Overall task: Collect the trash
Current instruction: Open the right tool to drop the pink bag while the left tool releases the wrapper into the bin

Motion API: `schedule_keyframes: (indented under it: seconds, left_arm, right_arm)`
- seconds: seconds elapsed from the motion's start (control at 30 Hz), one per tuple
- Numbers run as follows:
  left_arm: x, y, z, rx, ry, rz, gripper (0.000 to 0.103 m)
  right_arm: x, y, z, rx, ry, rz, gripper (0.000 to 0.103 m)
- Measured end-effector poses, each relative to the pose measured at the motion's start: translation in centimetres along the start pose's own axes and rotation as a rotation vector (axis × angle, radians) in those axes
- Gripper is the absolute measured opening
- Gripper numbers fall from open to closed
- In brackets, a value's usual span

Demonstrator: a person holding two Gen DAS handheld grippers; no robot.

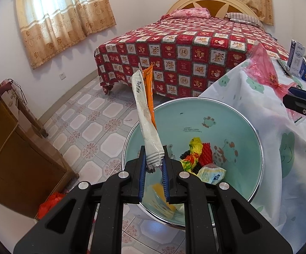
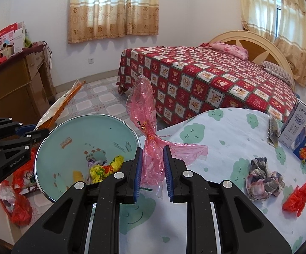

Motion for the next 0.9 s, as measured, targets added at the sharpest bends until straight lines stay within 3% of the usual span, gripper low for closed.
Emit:
schedule_keyframes:
  seconds: [0.9]
  left_arm:
    - [-0.1,-0.2,0.1,-0.01,0.001,-0.003,0.014]
  right_arm:
    - [0.1,1.2,0.0,0.023,-0.002,0.029,0.02]
Point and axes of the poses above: each gripper's, at about its wrist camera, not at the fingertips, and z roughly against the way its jaws point, y to its left, x to its top, the point moved 3 cm from there along -z, roughly the way its jaws point
